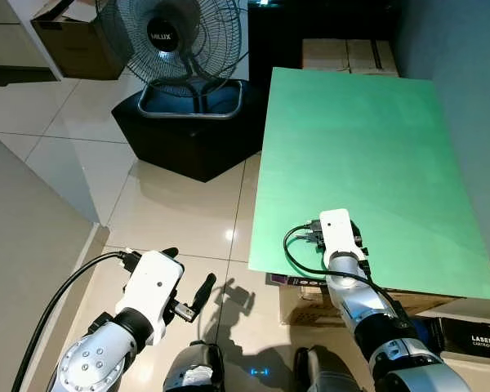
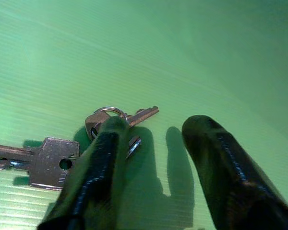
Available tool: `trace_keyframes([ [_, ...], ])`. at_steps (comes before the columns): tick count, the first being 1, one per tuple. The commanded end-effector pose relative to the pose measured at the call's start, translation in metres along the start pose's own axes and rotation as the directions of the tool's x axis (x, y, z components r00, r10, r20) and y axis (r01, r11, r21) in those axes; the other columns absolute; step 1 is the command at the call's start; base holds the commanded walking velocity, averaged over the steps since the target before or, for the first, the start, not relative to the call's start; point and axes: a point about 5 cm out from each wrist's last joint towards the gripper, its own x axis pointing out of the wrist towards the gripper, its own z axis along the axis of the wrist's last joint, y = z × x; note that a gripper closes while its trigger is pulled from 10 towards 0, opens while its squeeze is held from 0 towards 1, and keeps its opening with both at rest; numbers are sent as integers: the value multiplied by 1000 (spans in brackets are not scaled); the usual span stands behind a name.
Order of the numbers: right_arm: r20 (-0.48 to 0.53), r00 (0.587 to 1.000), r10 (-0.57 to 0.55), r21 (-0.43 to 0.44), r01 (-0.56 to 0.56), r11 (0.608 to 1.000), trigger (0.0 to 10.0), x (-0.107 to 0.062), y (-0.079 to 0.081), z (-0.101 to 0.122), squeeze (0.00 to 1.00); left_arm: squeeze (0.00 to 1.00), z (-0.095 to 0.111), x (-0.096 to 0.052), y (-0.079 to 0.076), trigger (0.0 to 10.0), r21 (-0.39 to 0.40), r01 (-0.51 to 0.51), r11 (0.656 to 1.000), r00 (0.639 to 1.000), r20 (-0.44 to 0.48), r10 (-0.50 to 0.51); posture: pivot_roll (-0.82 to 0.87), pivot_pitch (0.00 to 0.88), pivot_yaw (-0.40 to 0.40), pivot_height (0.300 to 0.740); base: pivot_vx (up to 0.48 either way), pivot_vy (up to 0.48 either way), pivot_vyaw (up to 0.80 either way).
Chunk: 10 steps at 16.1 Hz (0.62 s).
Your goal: Hang keys on a hook
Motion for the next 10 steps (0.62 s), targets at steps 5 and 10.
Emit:
trace_keyframes([
  [5,-22,1000,16,10,-16,1000,0,0,4,-6,0,0,2,-5,1,10000,11,-1,1000,1000,-7,2,72,209,63,713,0,0,0],
  [10,6,1000,15,18,-15,1000,0,0,6,-3,0,0,0,-5,2,10000,17,9,1000,1000,-19,-9,72,212,75,713,0,0,0],
])
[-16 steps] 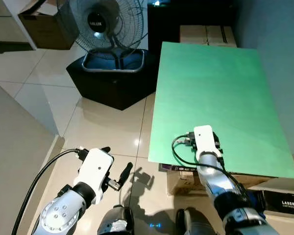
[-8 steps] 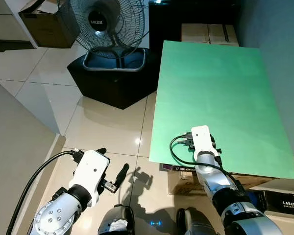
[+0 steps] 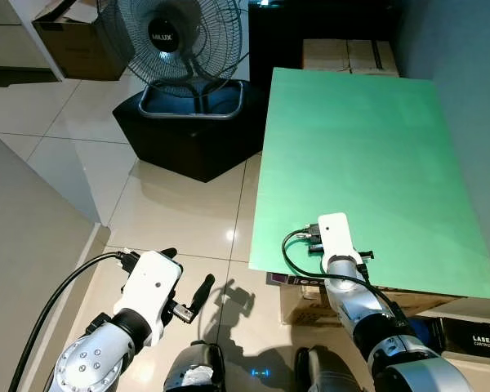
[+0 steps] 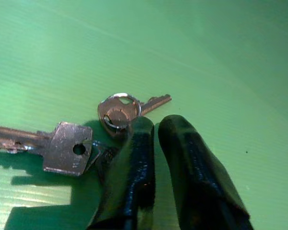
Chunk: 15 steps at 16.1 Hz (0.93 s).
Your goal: Hang keys on a hook
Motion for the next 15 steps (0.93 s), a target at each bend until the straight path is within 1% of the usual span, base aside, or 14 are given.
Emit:
trace_keyframes([
  [1,22,1000,-3,8,3,1000,0,0,2,4,0,0,-1,-3,1,10000,9,4,1000,1000,-13,-4,72,212,75,713,0,0,0],
  [3,99,995,-27,23,25,999,0,0,0,20,0,0,-2,-1,1,10000,6,5,1000,1000,-12,-5,59,209,69,713,0,0,0],
  [4,117,993,-35,29,32,999,0,-1,0,23,0,0,-2,-1,1,10000,3,5,1000,1000,-10,-5,50,208,64,713,0,0,0],
  [5,154,987,-52,31,48,998,0,-5,-2,28,0,0,-2,-1,1,10000,2,4,1000,1000,-8,-4,49,207,63,713,0,0,0],
  [7,205,977,-55,44,47,998,0,-19,-1,32,0,0,-2,1,0,10000,-2,5,1000,1000,-6,-5,40,209,61,713,0,0,0],
  [8,192,980,-57,45,50,998,0,-22,0,31,0,0,-1,2,0,10000,-4,8,1000,1000,-3,-8,40,209,61,713,0,0,0],
  [9,181,982,-56,42,49,998,10000,-22,1,30,0,0,0,3,0,10000,-5,11,1000,1000,-1,-11,21,206,67,713,0,0,0],
  [10,154,986,-68,50,60,997,10000,-19,0,25,741,0,1,5,-1,10000,-4,15,1000,1000,3,-15,21,205,68,713,0,0,0],
  [11,144,987,-68,55,61,997,10000,-18,-2,24,1000,0,1,7,-1,10000,-3,16,1000,1000,6,-16,22,206,71,713,0,0,0],
  [13,137,988,-71,52,64,997,10000,-16,-4,24,1000,0,2,8,0,10000,-1,17,1000,1000,7,-17,26,205,78,713,0,0,0],
  [15,118,990,-79,51,73,996,10000,-15,-5,24,1000,0,1,5,4,10000,5,12,1000,1000,4,-12,33,203,83,713,0,0,0],
])
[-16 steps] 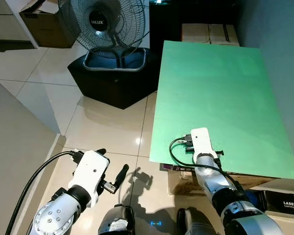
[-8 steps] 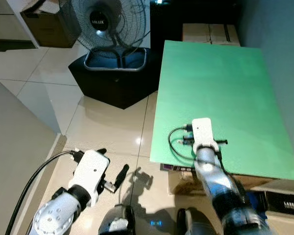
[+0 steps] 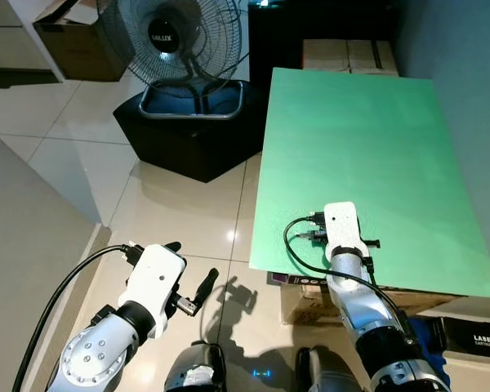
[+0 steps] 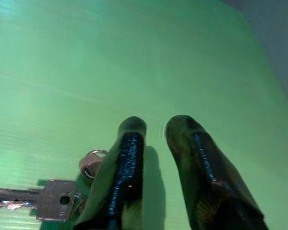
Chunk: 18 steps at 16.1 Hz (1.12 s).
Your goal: Hang keys on a hook
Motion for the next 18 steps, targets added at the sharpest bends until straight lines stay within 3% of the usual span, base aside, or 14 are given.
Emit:
trace_keyframes([
  [1,-28,1000,2,5,-2,1000,10000,0,2,-3,1000,0,-3,-2,2,10000,-1,0,1000,1000,-17,0,33,202,83,713,0,0,0],
  [6,-14,1000,-8,35,8,999,10000,11,0,9,1000,0,-1,-3,0,10000,1,-1,1000,1000,-13,1,42,208,84,713,0,0,0],
  [9,-40,999,24,2,-24,1000,10000,16,5,4,1000,0,-1,-3,-1,10000,-2,-2,1000,1000,-14,2,46,210,86,713,0,0,0],
  [10,-63,997,43,-9,-43,999,10000,17,6,0,133,0,-1,-3,-1,10000,-2,-3,1000,1000,-15,3,49,213,91,713,0,0,0],
  [11,-82,995,52,-9,-53,999,10000,18,7,-3,0,0,-1,-3,-1,10000,-2,-2,1000,1000,-15,2,49,213,91,713,0,0,0],
  [18,-154,988,32,-22,-36,999,10000,19,4,-18,0,0,-2,-8,0,10000,1,-10,1000,1000,-24,10,72,225,96,713,0,0,0],
])
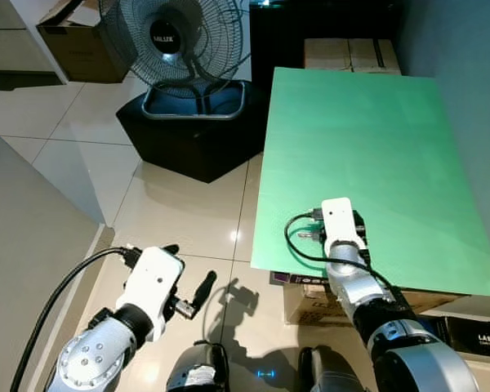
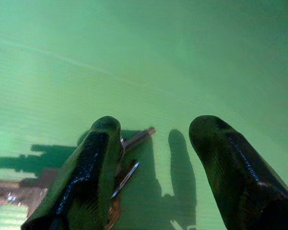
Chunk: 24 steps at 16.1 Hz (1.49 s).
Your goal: Hang keys on a hook
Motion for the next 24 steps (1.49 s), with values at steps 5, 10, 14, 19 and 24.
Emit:
trace_keyframes([
  [5,-58,998,9,27,-7,1000,10000,-5,5,-17,0,0,0,-3,1,10000,6,-3,1000,1000,-12,3,70,229,100,713,0,0,0],
  [10,-77,997,12,36,-9,999,0,-7,4,-25,0,0,-1,-3,-1,10000,6,6,1000,1000,-17,-6,68,236,107,713,0,0,0],
  [14,-47,999,9,32,-7,999,0,-8,6,-21,0,0,0,-3,0,10000,6,4,1000,1000,-17,-4,65,239,105,713,0,0,0],
  [19,62,998,5,32,-7,999,0,-6,8,0,0,0,2,0,0,10000,0,-2,1000,1000,-8,2,46,248,97,713,0,0,0],
  [24,136,990,-21,43,15,999,0,-4,5,19,0,0,6,6,-1,10000,-5,3,1000,1000,6,-3,21,238,93,713,0,0,0],
])
